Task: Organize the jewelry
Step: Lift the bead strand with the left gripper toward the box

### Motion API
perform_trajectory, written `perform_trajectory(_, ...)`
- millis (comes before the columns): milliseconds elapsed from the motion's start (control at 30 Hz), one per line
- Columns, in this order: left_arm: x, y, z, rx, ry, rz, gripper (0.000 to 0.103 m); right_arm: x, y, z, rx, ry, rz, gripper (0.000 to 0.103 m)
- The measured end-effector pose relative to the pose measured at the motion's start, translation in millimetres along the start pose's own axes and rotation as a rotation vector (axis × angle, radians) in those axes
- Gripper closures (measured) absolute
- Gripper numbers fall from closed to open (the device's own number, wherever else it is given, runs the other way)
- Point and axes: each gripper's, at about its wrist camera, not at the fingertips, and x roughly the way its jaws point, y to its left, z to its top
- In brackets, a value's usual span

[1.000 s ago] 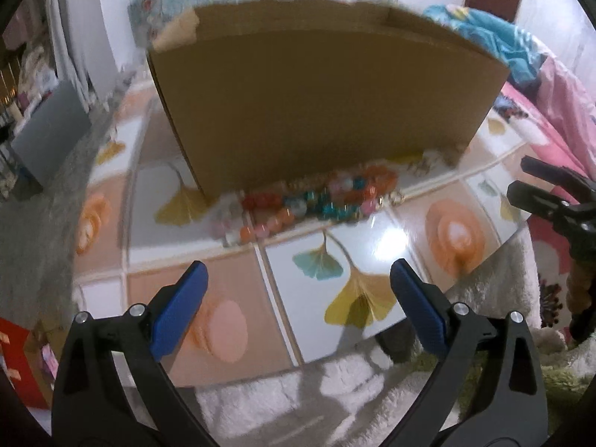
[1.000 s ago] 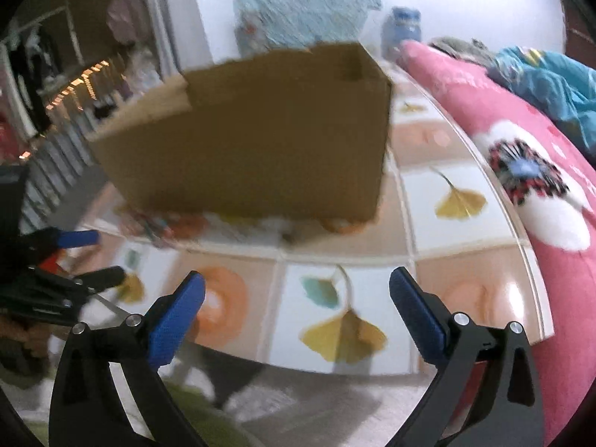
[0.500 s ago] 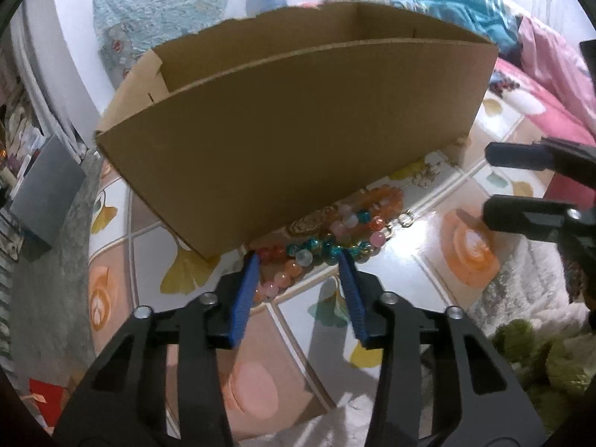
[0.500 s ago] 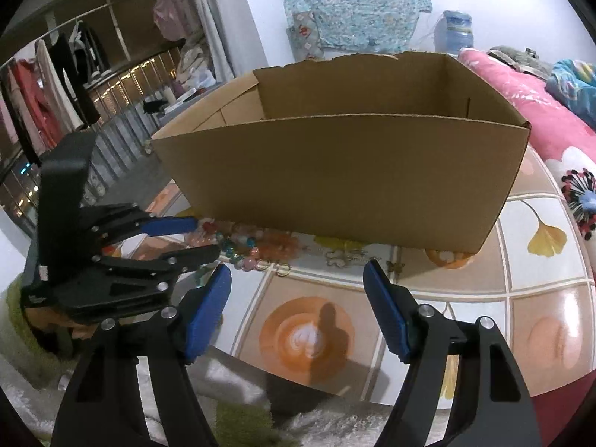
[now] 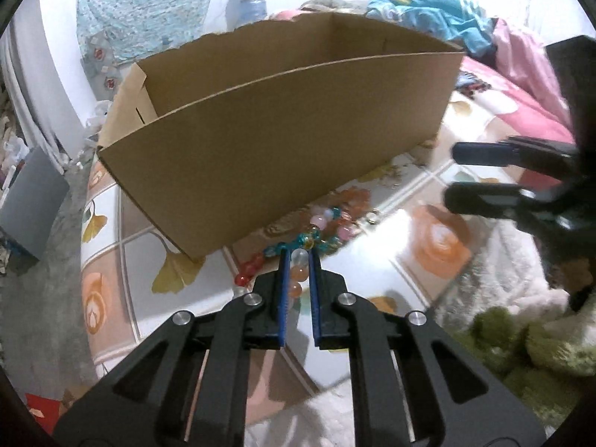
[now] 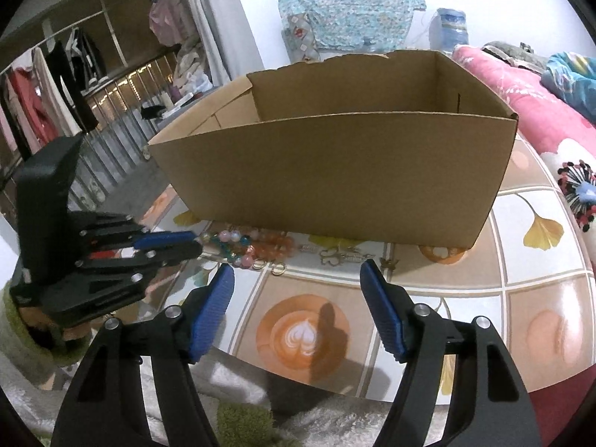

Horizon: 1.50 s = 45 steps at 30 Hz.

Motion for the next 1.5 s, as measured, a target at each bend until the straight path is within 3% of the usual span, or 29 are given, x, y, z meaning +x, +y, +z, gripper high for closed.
perform_trajectory(133,-11.1,-11.9,-11.1,0.048,-0.020,-0.025,0.094,-1.6,-2.6,-2.1,0.009,-0.001,0.010,0.035)
perform_trajectory(367,-1.0,-24.1,-35.2,0.035,0.058,-0.030,0.094,-1.5,0.8,-6.0,0.009,0.009,0.034,0.035)
perform_trajectory(533,-15.4,-15.9,-40.2,-0.033,0.022,-0.097,0.078,2.3,6.3,-7.5,0.019,0.025,0.081,0.039)
perform_trajectory(633,-26.1,-4.3,-41.2,-0.088,-0.015,-0.130,0.077,7.7,9.9,-8.6,0.032,0.045,0.116,0.045)
perform_trajectory(900,-19.2,22.0,-43.1,-0.225,0.008,-0.016,0.077,27.3,23.5,-9.1,0.055,0.096,0.179,0.058)
perform_trajectory(1133,-7.8,38.7,-43.8,-0.276,0.035,0.017,0.076,45.1,36.1,-2.9,0.031,0.121,0.170,0.065)
perform_trajectory(1500,10.4,26.1,-27.2,-0.158,0.041,0.052,0.077,66.8,50.3,0.7,-0.020,0.179,0.119,0.079)
